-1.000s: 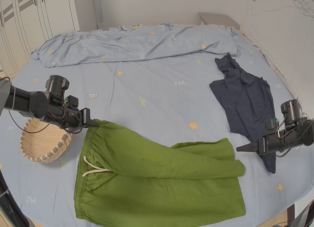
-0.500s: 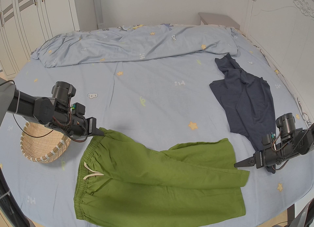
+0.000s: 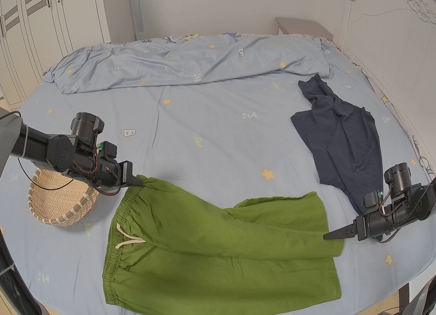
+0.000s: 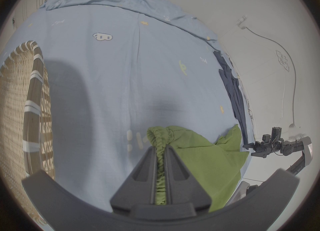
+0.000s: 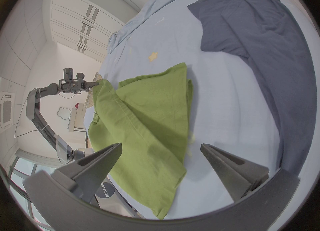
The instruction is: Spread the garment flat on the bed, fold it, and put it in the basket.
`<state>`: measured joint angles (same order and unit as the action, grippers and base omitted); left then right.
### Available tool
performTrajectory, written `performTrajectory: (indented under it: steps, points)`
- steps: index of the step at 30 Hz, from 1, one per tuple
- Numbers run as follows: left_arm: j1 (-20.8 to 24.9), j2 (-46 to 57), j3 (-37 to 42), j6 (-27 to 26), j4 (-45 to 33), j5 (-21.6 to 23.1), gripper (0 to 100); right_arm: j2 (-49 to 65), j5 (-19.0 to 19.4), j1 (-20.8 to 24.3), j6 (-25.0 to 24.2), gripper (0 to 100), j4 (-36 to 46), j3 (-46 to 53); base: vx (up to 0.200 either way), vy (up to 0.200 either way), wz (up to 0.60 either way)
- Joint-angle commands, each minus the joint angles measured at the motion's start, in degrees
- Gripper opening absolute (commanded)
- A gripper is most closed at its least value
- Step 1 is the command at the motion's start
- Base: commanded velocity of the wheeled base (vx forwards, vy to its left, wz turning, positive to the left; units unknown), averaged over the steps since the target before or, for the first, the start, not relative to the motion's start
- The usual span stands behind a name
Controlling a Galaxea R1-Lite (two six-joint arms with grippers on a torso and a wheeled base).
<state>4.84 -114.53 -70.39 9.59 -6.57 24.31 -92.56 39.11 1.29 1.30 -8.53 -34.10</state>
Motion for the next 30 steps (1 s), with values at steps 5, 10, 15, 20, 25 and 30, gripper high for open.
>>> performTrajectory:
  steps: [5, 10, 15, 20, 25, 30]
  points:
    - [-1.32, -0.96, -0.28, -0.01, 1.03, 0.04, 0, 0.45, 0.88, 1.08, 0.19, 100, -1.05, 1.67, 0.0, 0.0, 0.0]
    - [-1.32, -1.31, -0.28, 0.07, 1.21, 0.04, 0, 0.28, 0.88, 1.17, 0.54, 100, -1.84, 2.19, 0.0, 0.0, 0.0]
    - [-1.32, -1.31, -0.19, -0.01, 1.21, -0.05, 0, 0.28, 0.88, 0.99, 0.45, 100, -2.45, 2.28, 0.0, 0.0, 0.0]
    - [-1.24, -1.13, -0.1, -0.01, 1.21, -0.05, 0, 0.1, 0.97, 1.17, 0.37, 0, -2.54, 2.19, 0.0, 0.0, 0.0]
    - [-1.24, -0.96, -0.01, -0.01, 1.21, -0.05, 0, -0.07, 0.97, 1.17, 0.28, 0, -2.54, 2.1, 0.0, 0.0, 0.0]
    - [-1.24, -0.78, -0.01, -0.1, 1.21, -0.05, 0, -0.25, 0.88, 1.08, 0.19, 0, -3.24, 2.1, 0.0, 0.0, 0.0]
